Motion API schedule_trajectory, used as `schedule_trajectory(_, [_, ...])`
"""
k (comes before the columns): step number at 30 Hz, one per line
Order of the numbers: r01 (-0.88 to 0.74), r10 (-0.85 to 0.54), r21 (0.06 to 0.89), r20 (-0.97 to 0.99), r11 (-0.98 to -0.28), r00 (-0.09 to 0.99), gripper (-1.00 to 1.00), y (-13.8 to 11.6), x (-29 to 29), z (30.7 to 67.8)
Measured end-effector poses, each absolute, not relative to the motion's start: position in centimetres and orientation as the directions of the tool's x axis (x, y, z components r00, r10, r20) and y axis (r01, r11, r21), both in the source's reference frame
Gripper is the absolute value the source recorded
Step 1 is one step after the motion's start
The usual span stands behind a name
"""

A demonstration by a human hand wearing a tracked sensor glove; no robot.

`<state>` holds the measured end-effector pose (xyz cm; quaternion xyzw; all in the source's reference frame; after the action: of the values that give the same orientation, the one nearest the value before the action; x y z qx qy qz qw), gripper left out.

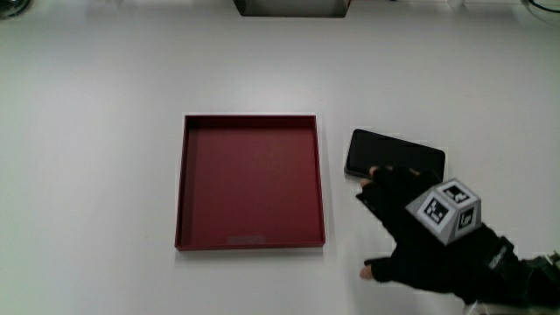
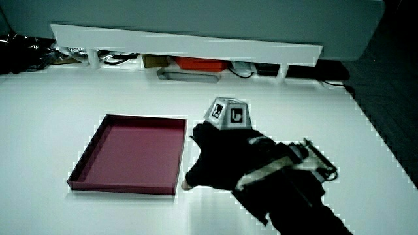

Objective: Pick battery from desk

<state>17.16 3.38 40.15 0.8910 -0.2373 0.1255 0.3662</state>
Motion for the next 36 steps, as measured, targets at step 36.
schedule_trajectory(36, [-0.169,0.121,0.788,0.294,-0.593,0.948,0.0,-6.5,21.5,52.2])
